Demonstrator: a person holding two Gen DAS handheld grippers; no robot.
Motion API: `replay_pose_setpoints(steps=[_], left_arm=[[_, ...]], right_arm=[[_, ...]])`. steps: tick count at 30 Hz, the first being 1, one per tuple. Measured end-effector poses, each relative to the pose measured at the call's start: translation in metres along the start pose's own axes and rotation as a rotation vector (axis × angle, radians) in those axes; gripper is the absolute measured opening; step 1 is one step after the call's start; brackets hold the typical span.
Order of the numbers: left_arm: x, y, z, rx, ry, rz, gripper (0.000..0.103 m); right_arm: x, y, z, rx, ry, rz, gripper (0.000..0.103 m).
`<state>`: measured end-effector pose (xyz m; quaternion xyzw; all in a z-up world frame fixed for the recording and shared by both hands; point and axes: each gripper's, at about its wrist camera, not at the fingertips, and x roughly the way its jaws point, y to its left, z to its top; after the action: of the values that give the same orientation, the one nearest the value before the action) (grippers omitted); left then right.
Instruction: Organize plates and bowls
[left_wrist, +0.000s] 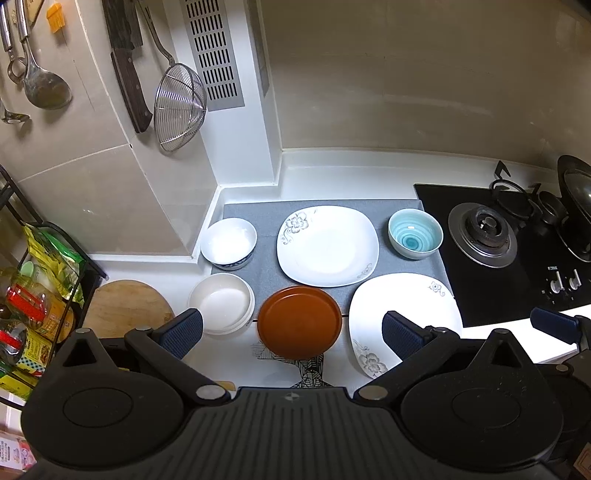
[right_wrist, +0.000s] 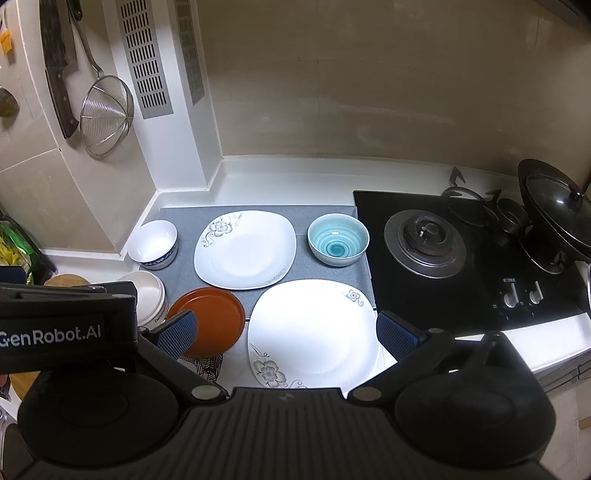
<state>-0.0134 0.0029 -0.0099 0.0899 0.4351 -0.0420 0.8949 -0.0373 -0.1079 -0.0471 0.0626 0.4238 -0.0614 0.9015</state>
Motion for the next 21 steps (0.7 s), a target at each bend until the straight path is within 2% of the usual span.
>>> replay_pose_setpoints(steps=[21], left_arm=[[-0.0024, -0.0088, 0.0005, 0.015, -0.004, 0.009, 0.103]], right_arm=[[-0.0010, -0.0087, 0.0001, 0.013, 0.002, 0.015, 0.103]])
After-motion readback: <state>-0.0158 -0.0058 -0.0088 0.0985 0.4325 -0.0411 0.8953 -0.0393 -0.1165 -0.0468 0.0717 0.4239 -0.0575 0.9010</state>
